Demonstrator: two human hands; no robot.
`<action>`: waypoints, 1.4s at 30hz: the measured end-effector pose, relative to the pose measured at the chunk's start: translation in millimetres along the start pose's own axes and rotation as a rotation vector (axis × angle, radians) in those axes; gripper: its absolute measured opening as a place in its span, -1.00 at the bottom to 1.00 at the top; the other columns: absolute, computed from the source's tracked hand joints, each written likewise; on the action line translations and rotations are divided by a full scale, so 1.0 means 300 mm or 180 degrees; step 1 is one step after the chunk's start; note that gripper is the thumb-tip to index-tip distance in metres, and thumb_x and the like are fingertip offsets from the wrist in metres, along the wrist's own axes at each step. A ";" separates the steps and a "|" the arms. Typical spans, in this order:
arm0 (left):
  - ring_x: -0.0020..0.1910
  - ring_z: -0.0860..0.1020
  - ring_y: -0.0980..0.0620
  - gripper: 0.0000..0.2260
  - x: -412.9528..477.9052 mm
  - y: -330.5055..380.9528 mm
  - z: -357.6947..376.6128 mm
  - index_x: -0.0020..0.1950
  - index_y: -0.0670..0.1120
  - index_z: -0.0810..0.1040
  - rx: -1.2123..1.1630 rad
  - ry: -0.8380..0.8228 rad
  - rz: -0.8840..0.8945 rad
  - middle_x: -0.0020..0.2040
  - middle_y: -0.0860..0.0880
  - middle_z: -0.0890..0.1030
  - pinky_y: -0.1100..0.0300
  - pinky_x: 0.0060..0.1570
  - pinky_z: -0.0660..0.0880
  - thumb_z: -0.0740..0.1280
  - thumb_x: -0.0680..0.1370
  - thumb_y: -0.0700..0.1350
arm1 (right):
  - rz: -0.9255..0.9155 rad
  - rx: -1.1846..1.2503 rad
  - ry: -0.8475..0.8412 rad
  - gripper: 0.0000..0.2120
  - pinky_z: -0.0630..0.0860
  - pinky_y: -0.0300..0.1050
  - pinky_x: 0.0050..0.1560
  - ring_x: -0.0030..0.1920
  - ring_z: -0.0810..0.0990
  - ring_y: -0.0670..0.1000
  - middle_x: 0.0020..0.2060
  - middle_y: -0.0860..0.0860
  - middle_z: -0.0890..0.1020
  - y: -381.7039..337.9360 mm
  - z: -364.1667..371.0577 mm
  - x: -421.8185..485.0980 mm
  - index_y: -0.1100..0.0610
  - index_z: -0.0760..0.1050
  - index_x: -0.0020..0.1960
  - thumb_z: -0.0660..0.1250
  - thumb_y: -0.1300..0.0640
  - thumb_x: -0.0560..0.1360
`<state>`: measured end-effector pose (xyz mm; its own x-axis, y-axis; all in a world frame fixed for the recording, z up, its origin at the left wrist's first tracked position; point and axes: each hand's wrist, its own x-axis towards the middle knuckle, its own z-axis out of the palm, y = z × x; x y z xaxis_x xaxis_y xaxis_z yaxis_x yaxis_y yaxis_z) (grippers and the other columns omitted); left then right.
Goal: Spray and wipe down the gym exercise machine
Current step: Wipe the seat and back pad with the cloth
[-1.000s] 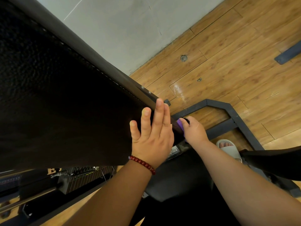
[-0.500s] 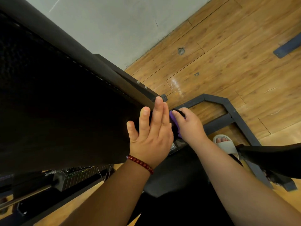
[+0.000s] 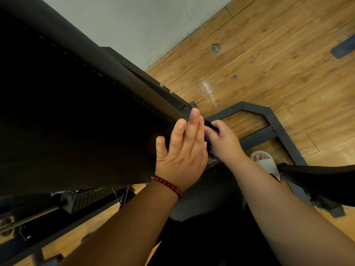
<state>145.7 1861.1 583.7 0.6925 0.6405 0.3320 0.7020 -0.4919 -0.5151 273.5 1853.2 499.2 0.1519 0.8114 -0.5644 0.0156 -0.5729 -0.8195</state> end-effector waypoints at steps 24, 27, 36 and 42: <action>0.55 -0.29 -0.18 -0.26 -0.019 0.016 0.022 0.58 -0.23 -0.05 0.0030 0.0010 0.0063 0.59 -0.17 -0.21 -0.16 0.43 -0.36 0.17 0.55 0.08 | 0.0560 0.0129 0.0177 -0.76 0.50 -0.13 -0.13 -0.07 0.57 0.03 -0.11 0.07 0.58 0.095 0.015 -0.002 0.15 0.51 0.05 0.22 -0.02 0.63; 0.54 -0.30 -0.18 -0.28 -0.022 0.021 0.022 0.58 -0.23 -0.06 0.0020 0.0003 0.0042 0.59 -0.17 -0.22 -0.16 0.43 -0.35 0.15 0.56 0.08 | 0.0644 -0.0056 0.0136 -0.75 0.45 -0.12 -0.11 -0.02 0.55 0.06 -0.06 0.07 0.57 0.086 0.024 0.060 0.15 0.50 0.10 0.20 -0.02 0.64; 0.54 -0.30 -0.20 -0.29 -0.022 0.028 0.028 0.58 -0.22 -0.03 0.0066 0.0003 0.0058 0.59 -0.18 -0.20 -0.18 0.43 -0.36 0.15 0.56 0.09 | 0.0811 -0.0164 0.0055 -0.76 0.51 -0.09 -0.09 -0.05 0.54 0.02 -0.06 0.06 0.56 0.134 -0.001 0.007 0.11 0.49 0.13 0.20 -0.03 0.63; 0.54 -0.31 -0.20 -0.31 -0.024 0.036 0.026 0.58 -0.22 -0.06 0.0064 -0.0064 0.0029 0.58 -0.18 -0.22 -0.18 0.42 -0.37 0.11 0.58 0.09 | 0.0856 -0.0094 0.0018 -0.73 0.56 0.06 0.06 0.07 0.55 0.11 0.01 0.10 0.57 0.089 0.022 0.088 0.13 0.48 0.17 0.20 -0.03 0.64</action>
<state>146.9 1855.8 569.7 0.6951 0.6479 0.3114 0.6921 -0.4860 -0.5338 271.6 1860.1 461.7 0.1599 0.6290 -0.7608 0.0027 -0.7710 -0.6369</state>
